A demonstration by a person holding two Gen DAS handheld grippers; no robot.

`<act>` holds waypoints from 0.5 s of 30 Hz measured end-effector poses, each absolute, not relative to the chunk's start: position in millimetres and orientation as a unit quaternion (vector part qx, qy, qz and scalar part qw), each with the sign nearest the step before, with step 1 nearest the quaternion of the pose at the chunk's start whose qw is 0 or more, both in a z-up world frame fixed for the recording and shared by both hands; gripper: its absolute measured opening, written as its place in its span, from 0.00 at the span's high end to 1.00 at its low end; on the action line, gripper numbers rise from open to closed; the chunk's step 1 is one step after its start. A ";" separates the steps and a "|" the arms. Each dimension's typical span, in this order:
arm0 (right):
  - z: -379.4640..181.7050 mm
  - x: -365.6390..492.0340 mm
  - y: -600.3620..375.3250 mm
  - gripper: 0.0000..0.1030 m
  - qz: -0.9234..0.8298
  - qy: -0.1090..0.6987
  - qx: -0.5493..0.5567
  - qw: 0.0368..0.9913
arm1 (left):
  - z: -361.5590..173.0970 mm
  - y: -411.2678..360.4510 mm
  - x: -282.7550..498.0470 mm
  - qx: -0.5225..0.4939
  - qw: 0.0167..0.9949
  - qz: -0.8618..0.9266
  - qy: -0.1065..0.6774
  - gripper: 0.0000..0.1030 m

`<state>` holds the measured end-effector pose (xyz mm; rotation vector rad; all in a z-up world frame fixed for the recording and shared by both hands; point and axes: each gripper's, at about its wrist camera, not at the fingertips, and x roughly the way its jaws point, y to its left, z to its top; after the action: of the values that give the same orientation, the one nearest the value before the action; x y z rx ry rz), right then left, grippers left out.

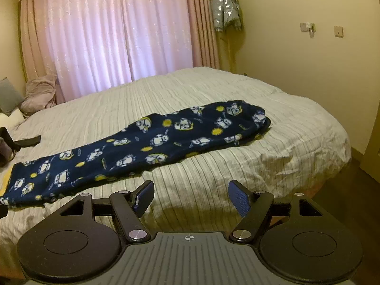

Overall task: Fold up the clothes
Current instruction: 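Raise both grippers above the bed over the folded pants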

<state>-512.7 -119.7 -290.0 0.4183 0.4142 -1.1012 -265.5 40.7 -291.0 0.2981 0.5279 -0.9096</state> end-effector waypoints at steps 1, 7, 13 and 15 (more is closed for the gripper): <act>-291.8 -512.1 -123.0 0.30 -0.515 0.197 0.197 0.811 | -292.1 37.8 -264.0 0.143 0.854 -0.431 0.254 0.40; -303.5 -502.4 -147.7 0.30 -0.511 0.216 0.208 0.805 | -301.3 9.4 -254.0 0.162 0.850 -0.420 0.272 0.40; -312.9 -492.2 -179.7 0.30 -0.510 0.229 0.225 0.798 | -307.6 -26.6 -242.6 0.182 0.843 -0.416 0.288 0.40; -315.0 -490.7 -189.8 0.30 -0.515 0.230 0.232 0.793 | -311.4 -34.5 -237.0 0.184 0.839 -0.419 0.295 0.40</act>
<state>-490.7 -189.8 -315.0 0.4984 0.4948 -1.1071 -237.0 -34.5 -311.4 0.3885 0.6230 -0.8865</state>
